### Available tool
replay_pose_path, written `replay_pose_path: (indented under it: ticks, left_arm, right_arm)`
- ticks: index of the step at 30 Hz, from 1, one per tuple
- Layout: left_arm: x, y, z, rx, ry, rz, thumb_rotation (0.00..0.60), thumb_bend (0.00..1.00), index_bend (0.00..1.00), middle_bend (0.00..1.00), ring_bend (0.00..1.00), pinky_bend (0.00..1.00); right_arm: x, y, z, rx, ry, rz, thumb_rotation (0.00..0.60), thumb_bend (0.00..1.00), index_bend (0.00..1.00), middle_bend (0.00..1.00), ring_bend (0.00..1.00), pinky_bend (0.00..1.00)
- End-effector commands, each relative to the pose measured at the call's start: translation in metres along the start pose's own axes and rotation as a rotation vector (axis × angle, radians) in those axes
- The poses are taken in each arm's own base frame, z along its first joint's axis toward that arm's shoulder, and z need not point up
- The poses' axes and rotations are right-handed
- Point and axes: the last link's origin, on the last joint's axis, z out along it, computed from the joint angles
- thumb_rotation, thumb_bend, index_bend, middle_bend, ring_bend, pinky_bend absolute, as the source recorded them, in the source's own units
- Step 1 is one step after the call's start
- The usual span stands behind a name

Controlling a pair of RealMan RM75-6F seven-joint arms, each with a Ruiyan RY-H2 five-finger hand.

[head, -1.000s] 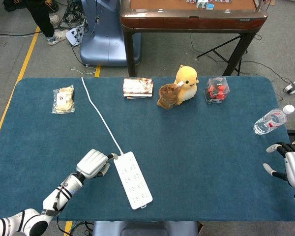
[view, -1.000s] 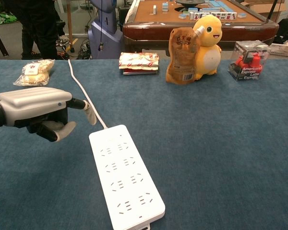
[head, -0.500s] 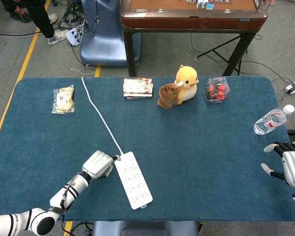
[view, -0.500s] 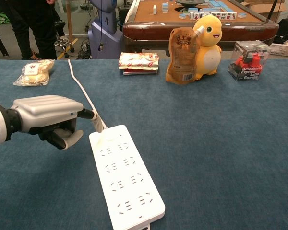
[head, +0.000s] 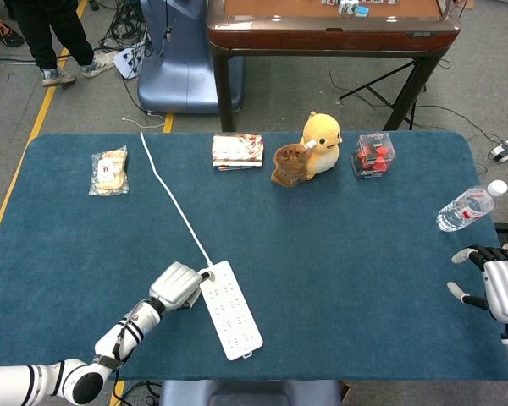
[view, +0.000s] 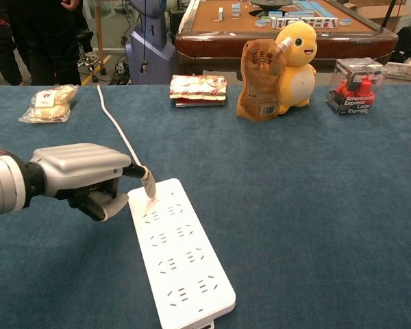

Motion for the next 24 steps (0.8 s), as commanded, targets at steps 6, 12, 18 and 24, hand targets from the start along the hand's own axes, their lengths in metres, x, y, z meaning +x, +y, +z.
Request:
replay_pose_path:
  ticks: [6, 12, 18, 24]
  left_arm:
    - [0.000, 0.004, 0.005, -0.008, 0.001, 0.002, 0.600, 0.66, 0.33, 1.00, 1.00, 1.00]
    - [-0.005, 0.003, 0.006, -0.005, -0.015, 0.017, 0.600, 0.66, 0.33, 1.00, 1.00, 1.00]
    - [-0.010, 0.002, 0.006, 0.003, -0.034, 0.037, 0.600, 0.66, 0.34, 1.00, 1.00, 1.00]
    - [-0.002, 0.006, -0.002, -0.003, 0.010, 0.004, 0.600, 0.66, 0.34, 1.00, 1.00, 1.00]
  right_arm:
    - [-0.004, 0.000, 0.000, 0.001, -0.012, 0.004, 0.600, 0.15, 0.45, 0.40, 0.35, 0.30]
    - [-0.004, 0.001, 0.001, 0.001, -0.014, 0.005, 0.600, 0.15, 0.45, 0.40, 0.35, 0.30]
    - [-0.006, 0.001, 0.001, 0.002, -0.018, 0.007, 0.600, 0.15, 0.45, 0.40, 0.35, 0.30]
    - [-0.006, 0.001, 0.000, 0.001, -0.014, 0.009, 0.600, 0.15, 0.45, 0.40, 0.35, 0.30]
